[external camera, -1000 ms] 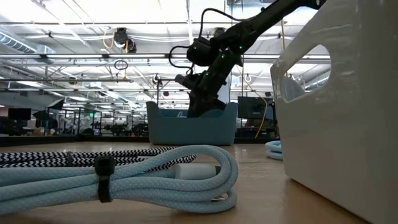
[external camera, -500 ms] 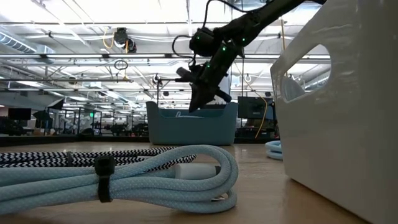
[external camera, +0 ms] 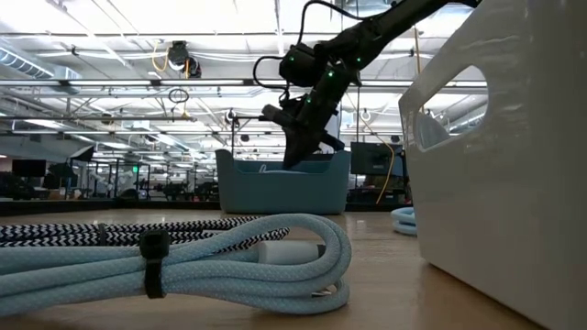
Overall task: Pick & Place USB Port
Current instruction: Put the top blue HDMI cable into the blue bin
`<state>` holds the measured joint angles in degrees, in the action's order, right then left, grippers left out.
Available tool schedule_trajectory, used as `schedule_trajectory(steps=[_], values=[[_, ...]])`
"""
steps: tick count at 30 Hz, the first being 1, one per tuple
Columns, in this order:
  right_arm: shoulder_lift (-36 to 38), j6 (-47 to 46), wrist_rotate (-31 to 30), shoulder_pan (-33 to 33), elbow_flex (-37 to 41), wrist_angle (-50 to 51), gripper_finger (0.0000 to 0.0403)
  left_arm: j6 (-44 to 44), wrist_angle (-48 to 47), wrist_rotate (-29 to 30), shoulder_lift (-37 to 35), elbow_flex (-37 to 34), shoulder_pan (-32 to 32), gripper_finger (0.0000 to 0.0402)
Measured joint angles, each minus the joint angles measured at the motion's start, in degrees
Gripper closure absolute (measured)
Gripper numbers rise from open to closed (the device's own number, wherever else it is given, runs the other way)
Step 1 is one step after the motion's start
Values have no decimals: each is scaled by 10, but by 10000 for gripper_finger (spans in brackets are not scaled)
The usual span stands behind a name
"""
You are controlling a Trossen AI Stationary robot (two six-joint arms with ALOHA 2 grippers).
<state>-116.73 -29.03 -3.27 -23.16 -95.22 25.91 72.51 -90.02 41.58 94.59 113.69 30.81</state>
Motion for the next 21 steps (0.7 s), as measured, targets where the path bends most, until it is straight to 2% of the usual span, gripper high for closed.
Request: schedule_trajectory(steps=[11,17,21], values=[[-10,-2,-15,-1,0,11,403,0,0,0,0,0,0,254],[-12,-7,15,-4,0,20,403,-4,0,-3,0,0,0,254],[-33,-5,12,0,-2,35,403,-4,0,-3,0,0,0,254]])
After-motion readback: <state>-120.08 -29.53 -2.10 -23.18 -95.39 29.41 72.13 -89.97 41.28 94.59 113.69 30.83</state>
